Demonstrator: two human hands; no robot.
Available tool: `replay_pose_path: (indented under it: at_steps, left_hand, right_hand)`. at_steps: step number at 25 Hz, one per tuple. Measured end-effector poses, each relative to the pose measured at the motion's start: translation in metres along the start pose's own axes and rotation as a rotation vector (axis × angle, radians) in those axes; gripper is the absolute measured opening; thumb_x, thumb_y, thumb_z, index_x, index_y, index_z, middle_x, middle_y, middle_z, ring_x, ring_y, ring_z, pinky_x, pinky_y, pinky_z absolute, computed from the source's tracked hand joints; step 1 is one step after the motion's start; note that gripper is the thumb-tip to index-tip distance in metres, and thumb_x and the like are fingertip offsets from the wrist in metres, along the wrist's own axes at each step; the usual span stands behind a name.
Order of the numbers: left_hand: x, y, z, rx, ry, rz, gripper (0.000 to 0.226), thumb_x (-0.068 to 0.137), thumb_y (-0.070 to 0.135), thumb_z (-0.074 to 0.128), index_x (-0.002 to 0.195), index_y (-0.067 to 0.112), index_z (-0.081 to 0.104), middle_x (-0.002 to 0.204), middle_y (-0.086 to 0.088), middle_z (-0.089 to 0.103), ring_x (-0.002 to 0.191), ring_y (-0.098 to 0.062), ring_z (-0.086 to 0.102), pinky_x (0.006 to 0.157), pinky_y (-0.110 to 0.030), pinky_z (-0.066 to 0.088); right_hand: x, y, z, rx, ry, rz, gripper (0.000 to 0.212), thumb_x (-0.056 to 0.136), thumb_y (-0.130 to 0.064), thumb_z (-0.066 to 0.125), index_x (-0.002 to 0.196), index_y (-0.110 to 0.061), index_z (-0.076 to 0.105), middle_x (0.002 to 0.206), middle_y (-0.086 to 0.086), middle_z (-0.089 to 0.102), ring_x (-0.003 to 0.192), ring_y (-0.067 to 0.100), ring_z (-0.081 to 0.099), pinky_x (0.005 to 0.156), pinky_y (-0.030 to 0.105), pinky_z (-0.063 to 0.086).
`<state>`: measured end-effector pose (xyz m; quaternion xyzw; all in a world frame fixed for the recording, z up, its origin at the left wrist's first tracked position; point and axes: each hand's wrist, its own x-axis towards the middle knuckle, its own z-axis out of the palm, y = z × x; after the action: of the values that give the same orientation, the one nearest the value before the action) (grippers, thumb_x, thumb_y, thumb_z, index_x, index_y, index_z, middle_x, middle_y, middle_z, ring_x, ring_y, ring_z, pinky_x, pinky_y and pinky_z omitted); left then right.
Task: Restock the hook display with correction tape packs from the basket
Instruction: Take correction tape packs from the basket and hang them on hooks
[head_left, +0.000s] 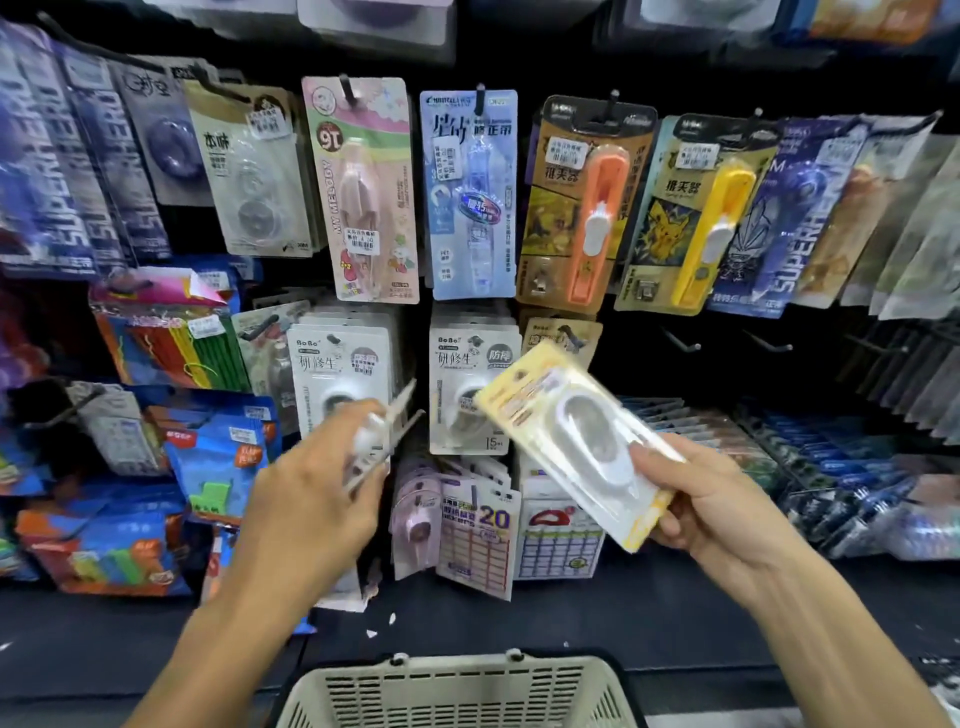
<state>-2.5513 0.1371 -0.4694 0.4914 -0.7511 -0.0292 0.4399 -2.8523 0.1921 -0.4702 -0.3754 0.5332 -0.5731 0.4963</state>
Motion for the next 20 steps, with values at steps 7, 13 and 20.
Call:
replay_pose_path:
  at_steps: [7,13,20]
  left_hand:
    - [0.003,0.012,0.007,-0.866,0.068,-0.461,0.034,0.076,0.003,0.083,0.093,0.027,0.066,0.084,0.022,0.077,0.077,-0.001,0.075,0.054,-0.013,0.055]
    - [0.001,0.017,0.015,-1.045,0.119,-0.535,0.032,0.072,0.005,0.083,0.094,0.022,0.069,0.085,0.012,0.080,0.077,-0.011,0.077,0.053,-0.019,0.057]
    - [-0.030,0.041,0.032,-0.245,-0.147,0.712,0.050,0.077,0.008,0.082,0.118,0.022,0.059,0.119,0.004,0.071,0.111,-0.015,0.066,0.091,-0.034,0.055]
  right_hand:
    - [0.007,0.017,0.013,-0.070,0.371,-0.139,0.011,0.097,-0.022,0.064,0.097,-0.015,0.073,0.049,0.004,0.057,0.033,0.013,0.042,0.032,0.021,0.032]
    - [-0.004,0.031,0.028,0.084,0.304,0.164,0.051,0.085,-0.027,0.078,0.127,-0.017,0.049,0.093,0.007,0.077,0.055,0.023,0.069,0.045,0.033,0.053]
    - [-0.016,0.025,0.055,0.161,-0.420,0.411,0.042,0.084,-0.045,0.071,0.103,-0.008,0.079,0.100,0.017,0.075,0.079,0.031,0.073,0.074,0.044,0.058]
